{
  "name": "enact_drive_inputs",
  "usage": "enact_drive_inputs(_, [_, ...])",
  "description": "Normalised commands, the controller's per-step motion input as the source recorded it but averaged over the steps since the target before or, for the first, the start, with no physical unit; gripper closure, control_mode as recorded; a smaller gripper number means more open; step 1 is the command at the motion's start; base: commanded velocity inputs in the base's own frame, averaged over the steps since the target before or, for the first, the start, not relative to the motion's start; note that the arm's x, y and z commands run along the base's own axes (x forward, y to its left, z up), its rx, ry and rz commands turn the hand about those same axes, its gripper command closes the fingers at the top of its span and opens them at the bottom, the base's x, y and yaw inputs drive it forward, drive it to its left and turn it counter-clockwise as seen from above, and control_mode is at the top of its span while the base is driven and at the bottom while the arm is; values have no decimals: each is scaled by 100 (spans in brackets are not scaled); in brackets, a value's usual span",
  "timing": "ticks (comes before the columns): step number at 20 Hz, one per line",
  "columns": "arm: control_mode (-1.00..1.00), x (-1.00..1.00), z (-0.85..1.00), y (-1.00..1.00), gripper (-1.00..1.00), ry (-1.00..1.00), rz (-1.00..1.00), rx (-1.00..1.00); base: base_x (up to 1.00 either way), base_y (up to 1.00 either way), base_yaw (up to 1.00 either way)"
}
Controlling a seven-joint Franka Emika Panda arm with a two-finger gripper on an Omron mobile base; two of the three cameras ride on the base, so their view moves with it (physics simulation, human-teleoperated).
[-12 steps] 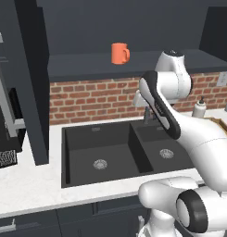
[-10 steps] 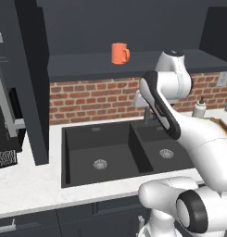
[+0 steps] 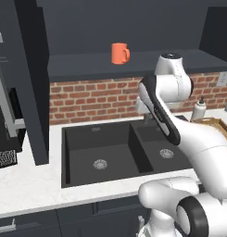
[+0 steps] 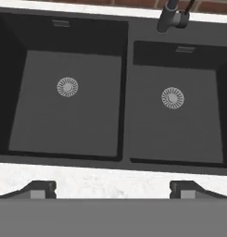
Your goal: Pick the kettle from the counter and place it on the tray. Then pick the mug from the cabinet and place it on the tray. Then close the cabinet doors.
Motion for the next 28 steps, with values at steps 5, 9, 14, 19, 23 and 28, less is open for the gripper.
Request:
enact_drive_inputs(5, [-100,-60,-8,-31,-100,-33,-36,0,0,0,0])
enact_drive_inputs(9, [-100,-28,-1,-38,-100,-37,-47,-1,0,0,0])
enact_drive_inputs(14, [-100,-15,-1,-40,-100,-36,-52,0,0,0,0])
enact_drive_inputs(19, [-100,-8,0,-40,-100,-24,-58,0,0,0,0])
enact_drive_inputs(23, [-100,-14,0,-54,-100,-16,-49,0,0,0,0])
enact_drive_inputs(28, [-100,-13,0,-58,-100,-28,-31,0,0,0,0])
